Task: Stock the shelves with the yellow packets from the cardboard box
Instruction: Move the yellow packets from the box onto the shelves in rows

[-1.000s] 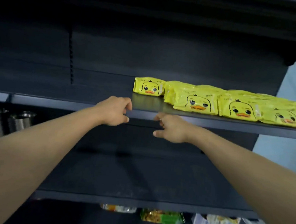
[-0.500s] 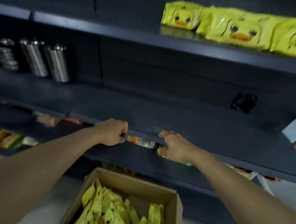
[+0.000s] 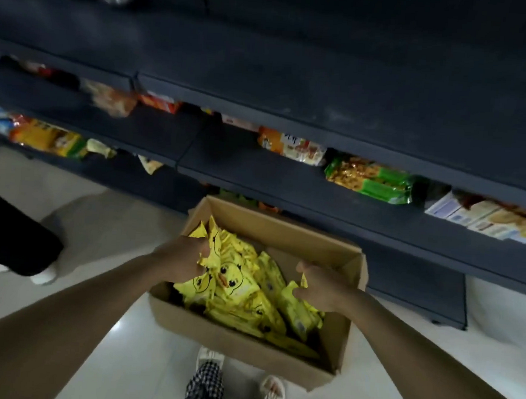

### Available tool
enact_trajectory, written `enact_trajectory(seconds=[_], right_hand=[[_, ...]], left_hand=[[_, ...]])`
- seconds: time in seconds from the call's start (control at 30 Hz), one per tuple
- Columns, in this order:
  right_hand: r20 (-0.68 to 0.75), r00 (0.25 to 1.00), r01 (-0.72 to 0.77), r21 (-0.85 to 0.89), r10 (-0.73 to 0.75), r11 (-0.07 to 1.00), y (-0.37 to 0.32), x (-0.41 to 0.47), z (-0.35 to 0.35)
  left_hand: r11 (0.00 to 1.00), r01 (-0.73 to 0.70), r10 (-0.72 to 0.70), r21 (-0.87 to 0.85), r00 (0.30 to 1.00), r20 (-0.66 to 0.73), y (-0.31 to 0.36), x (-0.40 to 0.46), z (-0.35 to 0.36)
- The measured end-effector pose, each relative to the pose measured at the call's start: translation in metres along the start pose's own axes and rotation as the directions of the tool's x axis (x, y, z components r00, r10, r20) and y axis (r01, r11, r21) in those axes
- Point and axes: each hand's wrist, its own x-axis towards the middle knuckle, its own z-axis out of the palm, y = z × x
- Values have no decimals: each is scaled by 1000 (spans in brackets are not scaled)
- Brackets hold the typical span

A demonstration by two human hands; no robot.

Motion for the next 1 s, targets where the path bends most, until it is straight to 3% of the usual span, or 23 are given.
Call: enact_trajectory(seconds=[0.27,0.5,0.6,0.77,1.0], right_hand=[[88,990,-124,114,114,986,0,89,80],[59,980,-200,361,192,911,-17,184,123],[10,972,-219,412,236,884,-22,216,134],[9,967,-232,435,254,870,-30,257,158],[52,951,-293,480,306,827,-34,277,186]], left_hand=[[1000,-1,1,-7,1000,24,-38,62,58],[996,-34,47,78,985,-168,-53,120,69],[999,-53,50,-6,971,-233,-60,146,71],[984,-44,8,-175,980,-201,-65,187,83],[975,50,-92,-218,978,-189,-72,227,105]])
